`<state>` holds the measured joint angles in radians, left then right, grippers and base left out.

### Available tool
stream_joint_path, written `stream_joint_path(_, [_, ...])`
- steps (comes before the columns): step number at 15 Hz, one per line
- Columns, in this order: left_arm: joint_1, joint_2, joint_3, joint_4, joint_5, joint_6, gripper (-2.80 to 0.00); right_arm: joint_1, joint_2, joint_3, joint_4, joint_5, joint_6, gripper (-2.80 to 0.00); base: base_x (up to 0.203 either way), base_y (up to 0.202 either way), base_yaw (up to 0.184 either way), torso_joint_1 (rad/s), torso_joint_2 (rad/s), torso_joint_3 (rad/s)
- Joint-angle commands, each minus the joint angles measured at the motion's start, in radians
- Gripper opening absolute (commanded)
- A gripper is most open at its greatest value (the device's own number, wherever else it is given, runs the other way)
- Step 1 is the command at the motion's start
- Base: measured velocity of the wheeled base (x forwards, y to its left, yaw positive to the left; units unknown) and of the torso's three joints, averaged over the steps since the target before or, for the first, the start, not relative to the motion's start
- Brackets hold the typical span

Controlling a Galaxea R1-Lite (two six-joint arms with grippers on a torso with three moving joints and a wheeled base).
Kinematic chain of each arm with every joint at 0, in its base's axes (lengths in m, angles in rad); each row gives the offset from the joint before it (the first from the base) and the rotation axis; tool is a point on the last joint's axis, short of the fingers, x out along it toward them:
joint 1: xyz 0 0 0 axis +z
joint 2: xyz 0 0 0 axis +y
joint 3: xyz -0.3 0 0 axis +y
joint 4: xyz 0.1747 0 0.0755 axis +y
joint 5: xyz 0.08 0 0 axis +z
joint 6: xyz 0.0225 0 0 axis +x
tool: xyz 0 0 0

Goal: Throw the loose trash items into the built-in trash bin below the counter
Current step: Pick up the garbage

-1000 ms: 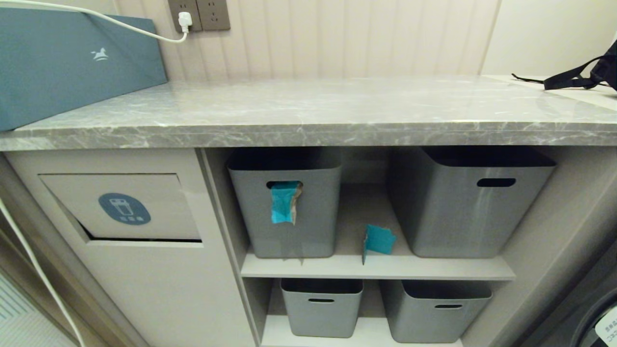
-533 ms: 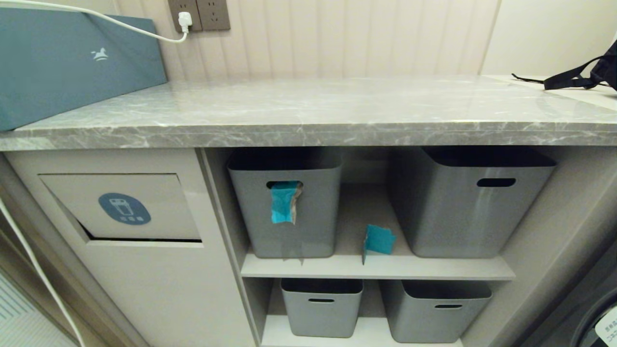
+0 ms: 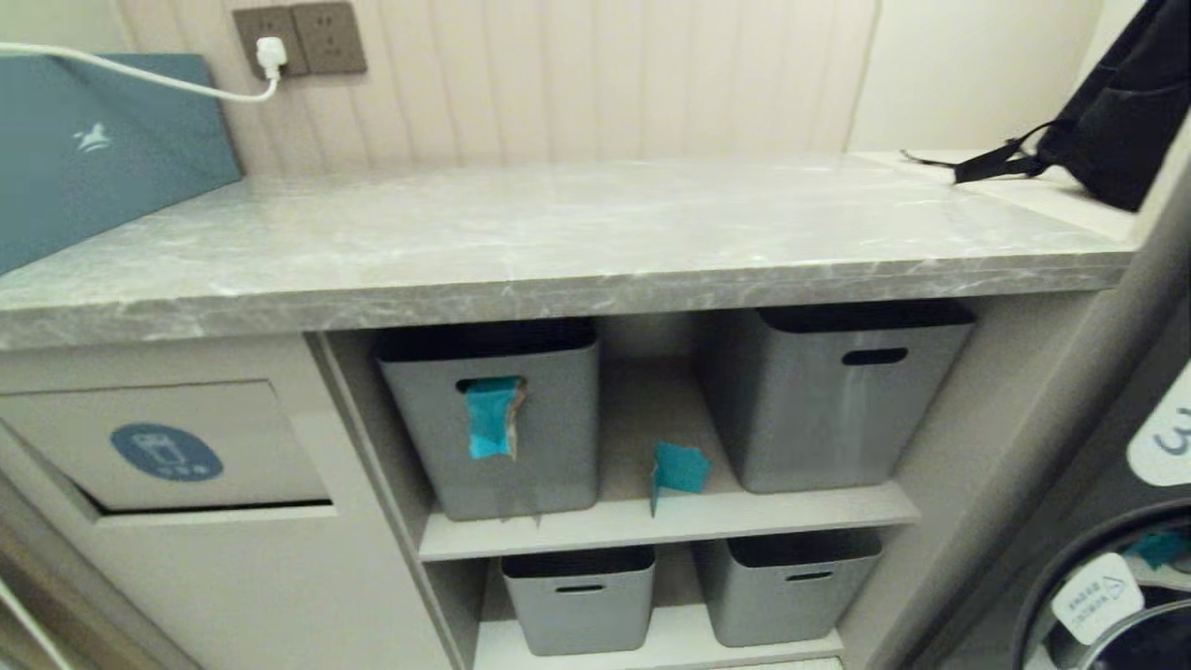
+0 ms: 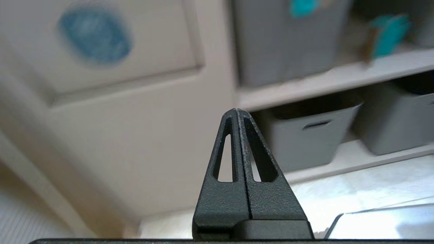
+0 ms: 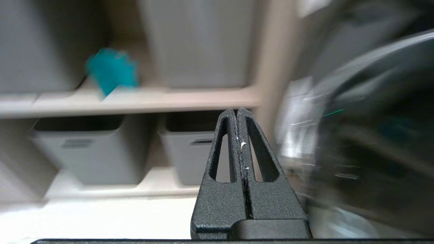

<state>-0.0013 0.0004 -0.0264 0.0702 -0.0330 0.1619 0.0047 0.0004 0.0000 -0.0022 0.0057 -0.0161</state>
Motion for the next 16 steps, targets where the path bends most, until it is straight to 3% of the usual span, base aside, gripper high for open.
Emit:
stream_joint_path(1, [0.0, -0.002, -0.001, 0.0, -0.001, 0.001, -2.8, 0.0, -0.002, 0.0, 0.001, 0.0, -0.001, -2.8, -0.001, 0.008, -0.174, 0.176, -0.58, -0.288])
stream_joint_path(7, [0.0, -0.002, -0.001, 0.0, -0.002, 0.002, -2.8, 0.0, -0.002, 0.001, 0.001, 0.001, 0.004, -2.8, -0.002, 0.004, -0.147, 0.111, -0.3, -0.18])
stream_joint_path(16, [0.0, -0.002, -0.001, 0.0, -0.002, 0.002, -2.8, 0.0, -0.002, 0.0, 0.001, 0.004, -0.007, -2.8, 0.0, 0.0, 0.0, 0.002, 0.0, -0.003])
